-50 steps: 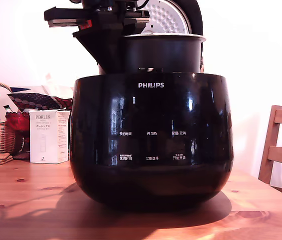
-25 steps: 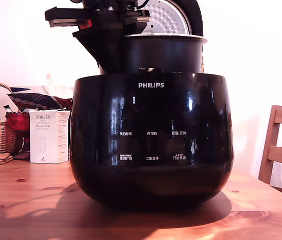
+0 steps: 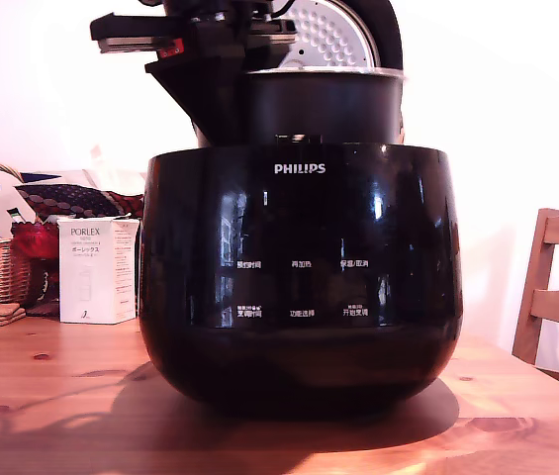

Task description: Place the pot you are holding inside the rice cooker

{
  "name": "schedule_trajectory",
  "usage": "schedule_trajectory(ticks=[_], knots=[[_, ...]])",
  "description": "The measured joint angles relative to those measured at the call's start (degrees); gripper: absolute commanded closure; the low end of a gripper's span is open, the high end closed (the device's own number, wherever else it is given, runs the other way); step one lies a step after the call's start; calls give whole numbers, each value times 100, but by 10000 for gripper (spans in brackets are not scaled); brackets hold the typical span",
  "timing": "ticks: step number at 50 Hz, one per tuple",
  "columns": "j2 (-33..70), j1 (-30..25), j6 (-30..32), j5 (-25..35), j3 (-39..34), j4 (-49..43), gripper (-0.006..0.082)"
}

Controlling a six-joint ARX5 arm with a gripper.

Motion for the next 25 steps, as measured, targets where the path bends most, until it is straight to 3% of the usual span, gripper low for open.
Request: schedule_trajectory(ticks=[8, 25], knots=[[0, 0, -28, 2, 0, -11, 693], [0, 0, -46, 2, 0, -4, 630]])
